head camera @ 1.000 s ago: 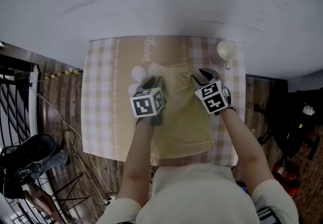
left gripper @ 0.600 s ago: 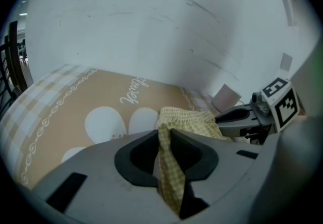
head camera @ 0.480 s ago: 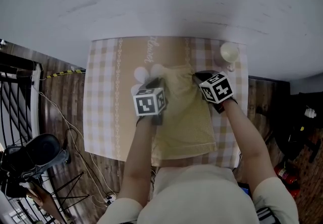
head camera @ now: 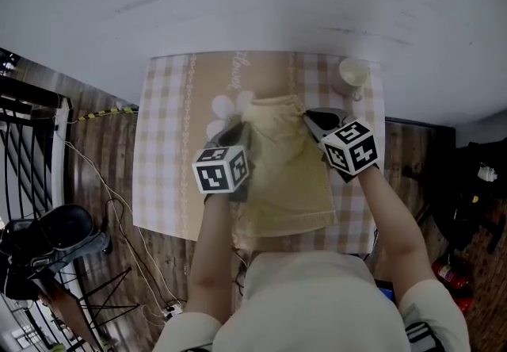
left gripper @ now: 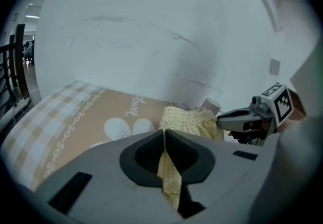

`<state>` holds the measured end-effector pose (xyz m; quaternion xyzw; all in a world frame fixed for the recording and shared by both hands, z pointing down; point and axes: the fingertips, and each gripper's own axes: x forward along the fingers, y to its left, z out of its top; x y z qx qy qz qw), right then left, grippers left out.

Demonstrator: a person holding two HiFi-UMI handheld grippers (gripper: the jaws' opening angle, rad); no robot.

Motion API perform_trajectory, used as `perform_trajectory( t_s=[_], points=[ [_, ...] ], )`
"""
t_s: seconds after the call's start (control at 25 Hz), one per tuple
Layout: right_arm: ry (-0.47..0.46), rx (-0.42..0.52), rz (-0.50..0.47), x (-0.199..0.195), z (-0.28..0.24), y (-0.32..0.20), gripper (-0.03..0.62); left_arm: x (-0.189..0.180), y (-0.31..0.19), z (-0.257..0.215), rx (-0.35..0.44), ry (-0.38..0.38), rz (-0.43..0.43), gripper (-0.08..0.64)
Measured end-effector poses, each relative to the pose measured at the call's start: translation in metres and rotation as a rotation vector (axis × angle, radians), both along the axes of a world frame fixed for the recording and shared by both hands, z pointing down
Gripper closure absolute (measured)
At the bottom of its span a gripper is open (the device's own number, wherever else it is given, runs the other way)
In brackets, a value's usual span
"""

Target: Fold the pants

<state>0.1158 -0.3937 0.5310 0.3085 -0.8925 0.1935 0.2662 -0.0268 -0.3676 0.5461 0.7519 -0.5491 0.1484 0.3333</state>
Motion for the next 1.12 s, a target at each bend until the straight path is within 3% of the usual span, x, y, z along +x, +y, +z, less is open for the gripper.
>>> perform_trajectory(
  t_s=[0.16,0.52,0.72,0.96,1.12],
  points=[
    [-0.049,0.040,-0.025,0.003,-0.021,0.026,0.578,0.004,0.030,-0.017,0.023,0.014,0.050,0.541],
    [-0.087,0.077,-0.120,0.011,-0.033,0.101,0.578,0.014,0.113,-0.016,-0.013,0.029,0.092,0.541],
    [-0.099,0.047,-0.122,0.025,-0.026,0.143,0.578,0.026,0.155,-0.012,-0.016,-0.018,0.110,0.541],
    [-0.067,0.064,-0.144,0.038,-0.015,0.176,0.578,0.040,0.186,-0.004,-0.002,-0.144,0.148,0.541],
    [-0.069,0.065,-0.143,0.042,-0.005,0.190,0.578,0.039,0.202,0.001,0.016,-0.156,0.094,0.540]
  ],
)
